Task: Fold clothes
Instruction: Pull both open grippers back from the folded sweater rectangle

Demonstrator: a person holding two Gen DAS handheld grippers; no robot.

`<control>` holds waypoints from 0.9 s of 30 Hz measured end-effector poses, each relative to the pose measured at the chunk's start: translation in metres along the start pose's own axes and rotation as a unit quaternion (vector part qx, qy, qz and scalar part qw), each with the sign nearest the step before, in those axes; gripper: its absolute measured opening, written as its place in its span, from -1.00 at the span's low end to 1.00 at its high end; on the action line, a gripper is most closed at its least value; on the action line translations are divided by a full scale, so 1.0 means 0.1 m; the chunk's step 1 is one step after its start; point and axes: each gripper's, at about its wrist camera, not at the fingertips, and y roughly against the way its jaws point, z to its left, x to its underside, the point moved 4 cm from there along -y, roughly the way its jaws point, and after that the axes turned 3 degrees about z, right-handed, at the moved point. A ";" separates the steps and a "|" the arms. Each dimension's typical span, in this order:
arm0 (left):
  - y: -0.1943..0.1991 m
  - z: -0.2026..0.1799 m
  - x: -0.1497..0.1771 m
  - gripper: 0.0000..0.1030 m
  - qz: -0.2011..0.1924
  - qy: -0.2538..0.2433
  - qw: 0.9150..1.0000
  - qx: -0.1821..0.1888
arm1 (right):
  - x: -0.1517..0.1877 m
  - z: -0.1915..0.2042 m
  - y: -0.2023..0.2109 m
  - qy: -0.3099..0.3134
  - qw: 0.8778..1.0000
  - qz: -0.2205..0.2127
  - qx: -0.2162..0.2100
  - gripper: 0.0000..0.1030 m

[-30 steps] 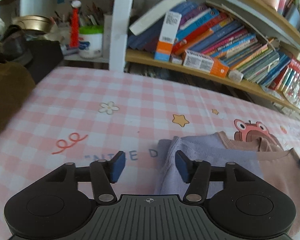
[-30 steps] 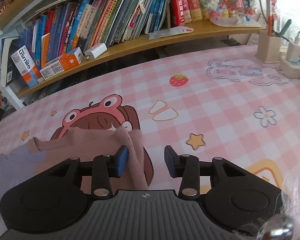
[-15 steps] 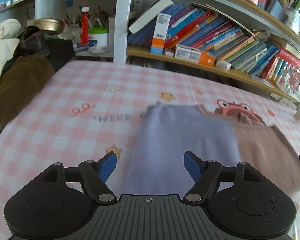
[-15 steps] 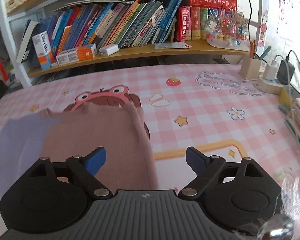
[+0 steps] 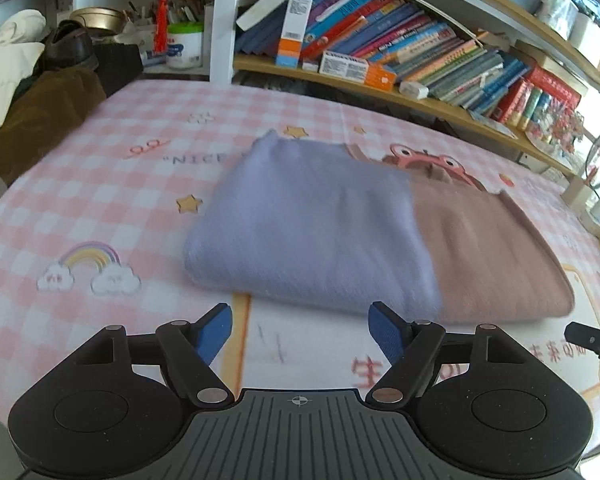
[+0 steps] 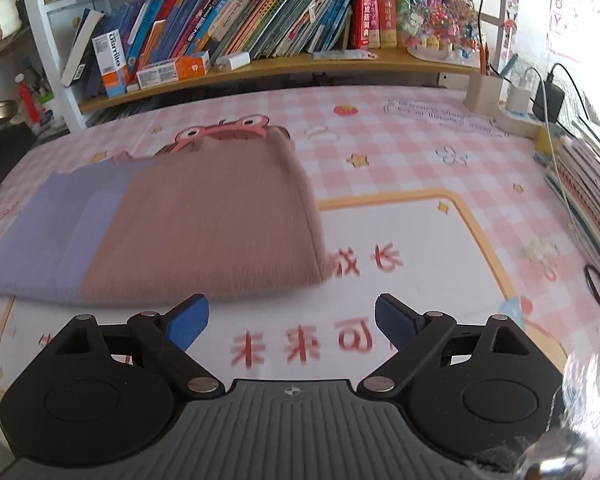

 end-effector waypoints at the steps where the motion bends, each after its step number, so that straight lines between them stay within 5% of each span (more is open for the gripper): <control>1: 0.02 -0.02 0.03 0.50 0.001 0.000 1.000 0.000 | 0.03 -0.01 0.02 -0.001 1.000 0.001 0.000 0.75; 27: 0.28 -0.32 0.54 0.51 0.020 -0.001 1.000 -0.007 | 0.49 -0.13 0.36 0.004 1.000 0.013 -0.013 0.77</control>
